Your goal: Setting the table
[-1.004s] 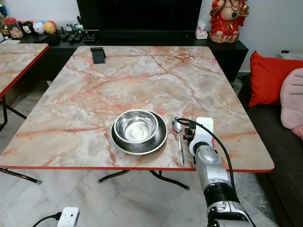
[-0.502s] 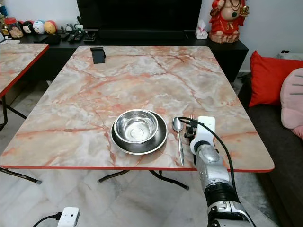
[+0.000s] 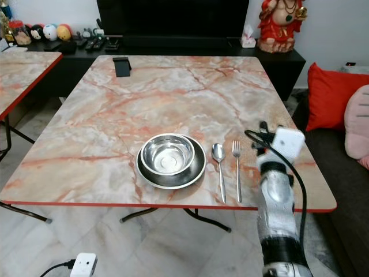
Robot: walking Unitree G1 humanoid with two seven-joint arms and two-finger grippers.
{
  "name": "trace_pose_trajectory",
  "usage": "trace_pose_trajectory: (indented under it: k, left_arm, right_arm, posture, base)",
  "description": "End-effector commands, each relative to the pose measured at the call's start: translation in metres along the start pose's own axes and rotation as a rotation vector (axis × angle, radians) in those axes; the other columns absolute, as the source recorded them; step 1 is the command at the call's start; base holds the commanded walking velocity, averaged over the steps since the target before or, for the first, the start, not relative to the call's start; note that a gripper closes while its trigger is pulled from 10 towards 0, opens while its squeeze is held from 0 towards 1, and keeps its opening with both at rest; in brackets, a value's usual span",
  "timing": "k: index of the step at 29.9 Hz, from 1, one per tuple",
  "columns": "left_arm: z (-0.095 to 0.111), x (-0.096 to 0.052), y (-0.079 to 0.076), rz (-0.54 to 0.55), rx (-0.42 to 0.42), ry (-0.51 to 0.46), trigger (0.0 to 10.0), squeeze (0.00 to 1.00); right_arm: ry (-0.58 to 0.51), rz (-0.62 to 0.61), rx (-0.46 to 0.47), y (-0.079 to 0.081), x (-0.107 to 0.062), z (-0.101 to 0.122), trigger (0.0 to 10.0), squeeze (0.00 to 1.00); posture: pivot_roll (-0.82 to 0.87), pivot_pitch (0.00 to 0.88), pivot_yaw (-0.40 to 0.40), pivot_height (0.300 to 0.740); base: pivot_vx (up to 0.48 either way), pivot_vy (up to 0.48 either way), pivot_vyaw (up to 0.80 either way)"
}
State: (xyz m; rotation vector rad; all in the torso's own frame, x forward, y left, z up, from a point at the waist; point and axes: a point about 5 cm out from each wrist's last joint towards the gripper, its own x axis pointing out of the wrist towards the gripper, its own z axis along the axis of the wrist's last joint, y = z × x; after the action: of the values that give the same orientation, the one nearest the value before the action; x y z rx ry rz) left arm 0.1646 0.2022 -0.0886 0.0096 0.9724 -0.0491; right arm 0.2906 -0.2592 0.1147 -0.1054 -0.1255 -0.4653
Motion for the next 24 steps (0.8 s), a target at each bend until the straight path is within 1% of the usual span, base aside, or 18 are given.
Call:
trace_pose_trajectory:
  k: [1,3,4,5,7,8,11,12,13,15,16,17,18,20,21,22,23,24]
  left_arm:
    - [-0.004,-0.001,0.001,0.003,0.007,0.021,10.0,0.0]
    - [-0.003,-0.001,0.001,0.003,0.012,0.022,10.0,0.0]
    - [-0.003,-0.001,0.001,0.003,0.012,0.021,10.0,0.0]
    - [-0.003,0.0,0.001,0.002,0.013,0.021,10.0,0.0]
    - [-0.003,0.0,0.001,0.002,0.013,0.021,10.0,0.0]
    - [-0.003,0.0,0.001,0.001,0.014,0.021,10.0,0.0]
    - [-0.002,0.0,0.001,0.001,0.014,0.02,10.0,0.0]
    - [-0.002,0.0,0.001,0.001,0.014,0.02,10.0,0.0]
    - [-0.002,0.0,0.001,0.002,0.014,0.019,10.0,0.0]
    - [-0.002,0.0,0.001,0.002,0.015,0.02,10.0,0.0]
    - [-0.002,0.0,0.001,0.002,0.015,0.02,10.0,0.0]
    - [-0.002,0.0,0.001,0.001,0.015,0.02,10.0,0.0]
    - [-0.002,0.0,0.0,0.001,0.014,0.019,10.0,0.0]
    - [-0.002,0.0,0.0,0.003,0.006,0.017,10.0,0.0]
    - [-0.002,0.0,0.0,0.003,0.006,0.017,10.0,0.0]
    - [-0.002,0.0,0.0,0.005,0.003,0.016,10.0,0.0]
    - [-0.002,0.0,0.0,0.005,0.003,0.016,10.0,0.0]
    - [-0.002,0.0,0.0,0.01,-0.003,0.015,10.0,0.0]
  right_arm:
    - [-0.005,-0.176,-0.044,-0.032,-0.003,0.001,10.0,0.0]
    - [0.076,-0.339,-0.116,-0.062,-0.018,-0.014,10.0,0.0]
    - [0.114,-0.41,-0.113,-0.074,-0.026,-0.022,10.0,0.0]
    - [0.183,-0.526,-0.167,-0.096,-0.045,-0.036,10.0,0.0]
    - [0.196,-0.544,-0.194,-0.101,-0.05,-0.04,10.0,0.0]
    - [0.21,-0.584,-0.217,-0.106,-0.058,-0.045,10.0,0.0]
    - [0.294,-0.624,-0.25,-0.108,-0.07,-0.061,10.0,0.0]
    - [0.321,-0.632,-0.248,-0.108,-0.073,-0.065,10.0,0.0]
    - [0.384,-0.629,-0.218,-0.105,-0.078,-0.077,10.0,0.0]
    - [0.533,-0.604,-0.117,-0.09,-0.088,-0.103,10.0,0.0]
    - [0.533,-0.604,-0.117,-0.09,-0.088,-0.103,10.0,0.0]
    - [0.614,-0.529,-0.115,-0.077,-0.092,-0.117,10.0,0.0]
    - [0.663,-0.469,-0.137,-0.07,-0.095,-0.125,10.0,0.0]
    - [0.748,-0.394,-0.163,-0.059,-0.105,-0.14,10.0,0.0]
    - [0.748,-0.394,-0.163,-0.059,-0.105,-0.14,10.0,0.0]
    - [0.833,-0.329,-0.173,-0.051,-0.114,-0.151,10.0,0.0]
    - [0.857,-0.315,-0.167,-0.05,-0.117,-0.154,10.0,0.0]
    - [0.916,-0.225,-0.175,-0.041,-0.125,-0.162,10.0,0.0]
  posture:
    - [-0.02,0.0,-0.007,0.736]
    - [-0.02,0.0,-0.006,0.736]
    - [-0.02,0.0,-0.006,0.736]
    - [-0.02,0.0,-0.006,0.736]
    - [-0.02,0.0,-0.006,0.736]
    - [-0.03,0.0,-0.005,0.736]
    - [-0.03,0.0,-0.003,0.736]
    - [-0.02,0.0,-0.004,0.736]
    - [-0.03,0.0,-0.003,0.736]
    - [-0.03,0.0,0.0,0.736]
    - [-0.03,0.0,0.0,0.736]
    - [-0.03,0.0,-0.001,0.736]
    - [-0.02,0.0,-0.007,0.736]
    - [-0.02,0.0,-0.008,0.736]
    - [-0.02,0.0,-0.008,0.736]
    - [-0.02,0.0,-0.017,0.736]
    - [-0.02,0.0,-0.017,0.736]
    - [-0.01,0.0,-0.023,0.736]
  base:
    - [0.0,0.0,0.0]
    - [0.0,0.0,0.0]
    - [0.0,0.0,0.0]
    - [0.0,0.0,0.0]
    - [0.0,0.0,0.0]
    - [0.0,0.0,0.0]
    - [0.0,0.0,0.0]
    - [0.0,0.0,0.0]
    - [0.0,0.0,0.0]
    - [0.0,0.0,0.0]
    - [0.0,0.0,0.0]
    - [0.0,0.0,0.0]
    - [0.0,0.0,0.0]
    - [0.0,0.0,0.0]
    - [0.0,0.0,0.0]
    - [0.0,0.0,0.0]
    - [0.0,0.0,0.0]
    - [0.0,0.0,0.0]
